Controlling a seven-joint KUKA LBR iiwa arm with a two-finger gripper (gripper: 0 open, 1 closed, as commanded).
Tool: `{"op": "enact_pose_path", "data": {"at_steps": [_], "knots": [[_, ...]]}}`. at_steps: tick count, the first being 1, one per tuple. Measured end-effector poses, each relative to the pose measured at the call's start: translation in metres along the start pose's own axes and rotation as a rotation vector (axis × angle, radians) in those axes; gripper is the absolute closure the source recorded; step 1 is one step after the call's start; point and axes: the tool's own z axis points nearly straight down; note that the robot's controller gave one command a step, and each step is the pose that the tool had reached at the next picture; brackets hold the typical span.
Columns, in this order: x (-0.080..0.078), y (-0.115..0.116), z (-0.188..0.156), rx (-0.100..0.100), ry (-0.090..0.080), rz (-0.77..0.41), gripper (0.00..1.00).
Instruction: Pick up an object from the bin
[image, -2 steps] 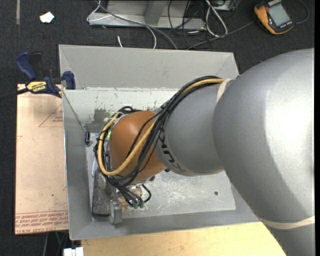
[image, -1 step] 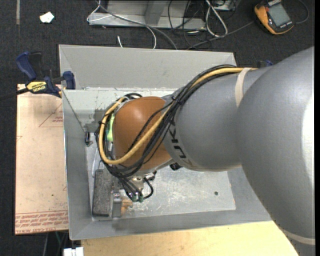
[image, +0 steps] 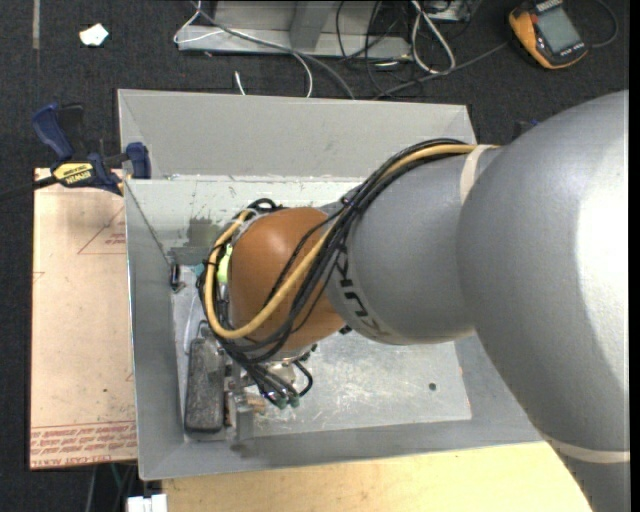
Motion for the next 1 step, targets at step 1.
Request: {"op": "enact_pose_path", "data": {"at_steps": [1], "knots": [[-0.0004,-0.0148,0.0341,-0.001,-0.005,-0.268,0.0]]}}
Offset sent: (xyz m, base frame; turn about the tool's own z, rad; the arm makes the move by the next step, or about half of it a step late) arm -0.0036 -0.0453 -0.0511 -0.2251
